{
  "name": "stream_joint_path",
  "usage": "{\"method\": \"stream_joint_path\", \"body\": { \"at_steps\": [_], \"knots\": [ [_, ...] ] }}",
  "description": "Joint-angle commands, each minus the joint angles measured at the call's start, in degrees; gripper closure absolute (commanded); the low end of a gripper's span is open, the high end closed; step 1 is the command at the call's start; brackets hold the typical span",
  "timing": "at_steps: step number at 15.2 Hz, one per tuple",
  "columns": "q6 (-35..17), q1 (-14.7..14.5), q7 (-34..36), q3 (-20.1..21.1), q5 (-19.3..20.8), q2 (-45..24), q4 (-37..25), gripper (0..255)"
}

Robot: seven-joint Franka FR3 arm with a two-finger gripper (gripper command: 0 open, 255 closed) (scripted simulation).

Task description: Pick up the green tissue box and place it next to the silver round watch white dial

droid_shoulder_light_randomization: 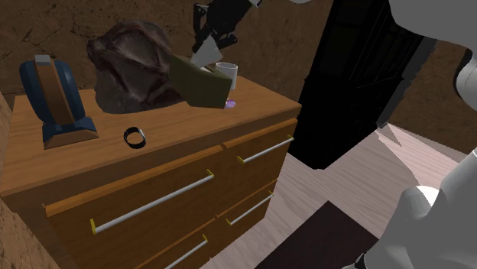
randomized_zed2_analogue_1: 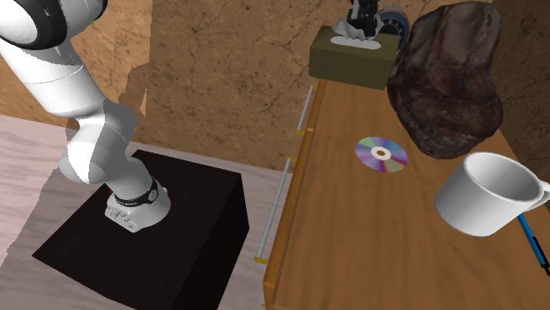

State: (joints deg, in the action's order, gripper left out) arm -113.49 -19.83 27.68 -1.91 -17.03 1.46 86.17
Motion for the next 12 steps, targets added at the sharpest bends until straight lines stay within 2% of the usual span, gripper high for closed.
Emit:
{"method": "stream_joint_path", "body": {
  "at_steps": [1,12],
  "knots": [
    [-1.6,-0.1,-0.4,0.1,-0.1,0.6,2.3,255],
    [-10.2,-0.3,-2.9,0.3,-1.3,2.8,13.2,255]
  ]
}}
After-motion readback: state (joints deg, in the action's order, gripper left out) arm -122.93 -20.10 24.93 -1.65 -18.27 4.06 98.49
